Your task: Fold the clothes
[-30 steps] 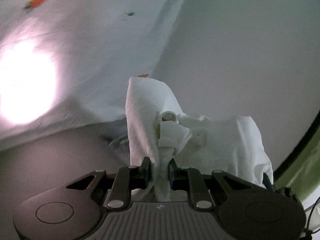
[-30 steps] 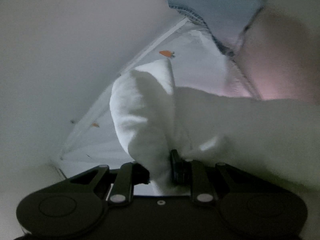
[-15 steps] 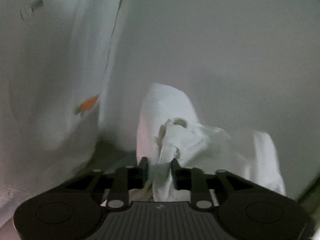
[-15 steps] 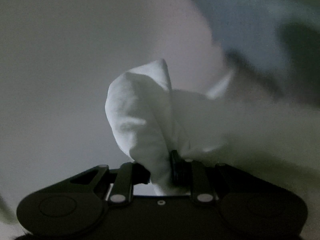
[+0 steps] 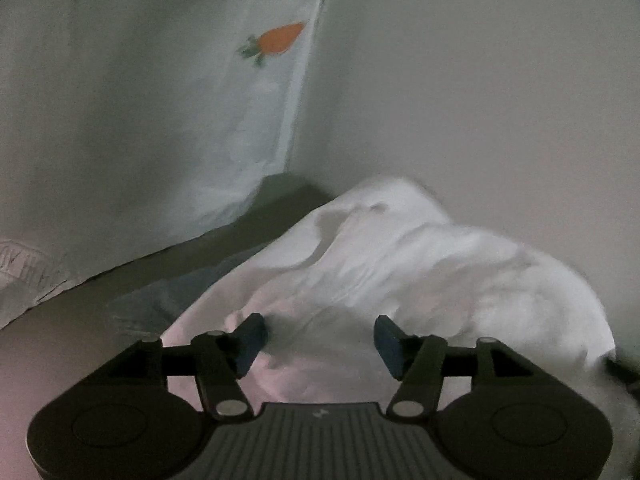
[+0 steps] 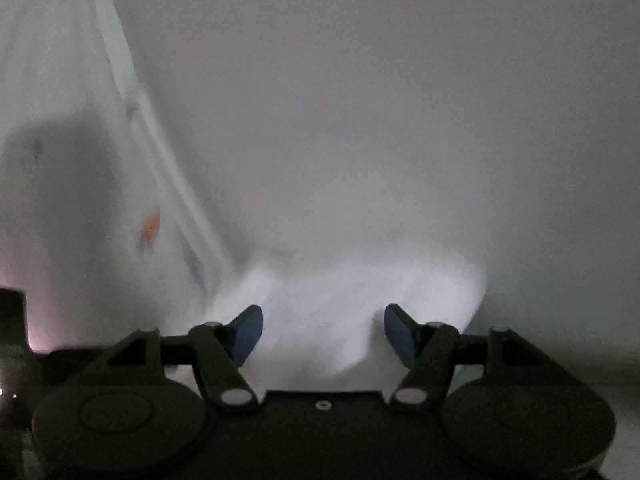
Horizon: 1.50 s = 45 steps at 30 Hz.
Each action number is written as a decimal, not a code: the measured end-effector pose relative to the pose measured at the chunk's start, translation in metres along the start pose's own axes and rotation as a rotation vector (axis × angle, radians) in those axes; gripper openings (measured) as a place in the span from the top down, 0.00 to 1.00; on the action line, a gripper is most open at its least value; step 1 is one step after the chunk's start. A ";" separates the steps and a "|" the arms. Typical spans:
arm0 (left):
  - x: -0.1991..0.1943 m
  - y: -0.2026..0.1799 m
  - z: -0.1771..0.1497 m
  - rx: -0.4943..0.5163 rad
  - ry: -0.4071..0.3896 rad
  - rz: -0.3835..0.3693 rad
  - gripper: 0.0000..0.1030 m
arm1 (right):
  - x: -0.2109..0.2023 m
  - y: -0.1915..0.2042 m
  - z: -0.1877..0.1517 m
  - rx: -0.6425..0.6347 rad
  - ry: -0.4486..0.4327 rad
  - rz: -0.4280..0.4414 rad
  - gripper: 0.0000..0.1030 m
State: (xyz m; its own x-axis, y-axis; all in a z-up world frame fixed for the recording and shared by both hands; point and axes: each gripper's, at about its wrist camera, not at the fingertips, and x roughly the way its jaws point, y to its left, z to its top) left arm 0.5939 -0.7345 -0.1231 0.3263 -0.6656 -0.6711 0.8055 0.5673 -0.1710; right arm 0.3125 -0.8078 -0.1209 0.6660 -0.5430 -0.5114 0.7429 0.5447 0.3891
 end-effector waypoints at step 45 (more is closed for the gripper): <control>-0.674 -0.049 -0.335 -0.327 -0.516 0.609 0.00 | -0.436 0.159 -0.140 -0.421 -0.047 0.546 0.00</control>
State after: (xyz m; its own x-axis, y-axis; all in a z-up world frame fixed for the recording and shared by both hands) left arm 0.1687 -0.1514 0.0958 0.9030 -0.2919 -0.3151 0.2598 0.9554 -0.1405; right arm 0.1306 -0.3952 0.0565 0.9465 -0.1426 -0.2894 0.2176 0.9445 0.2462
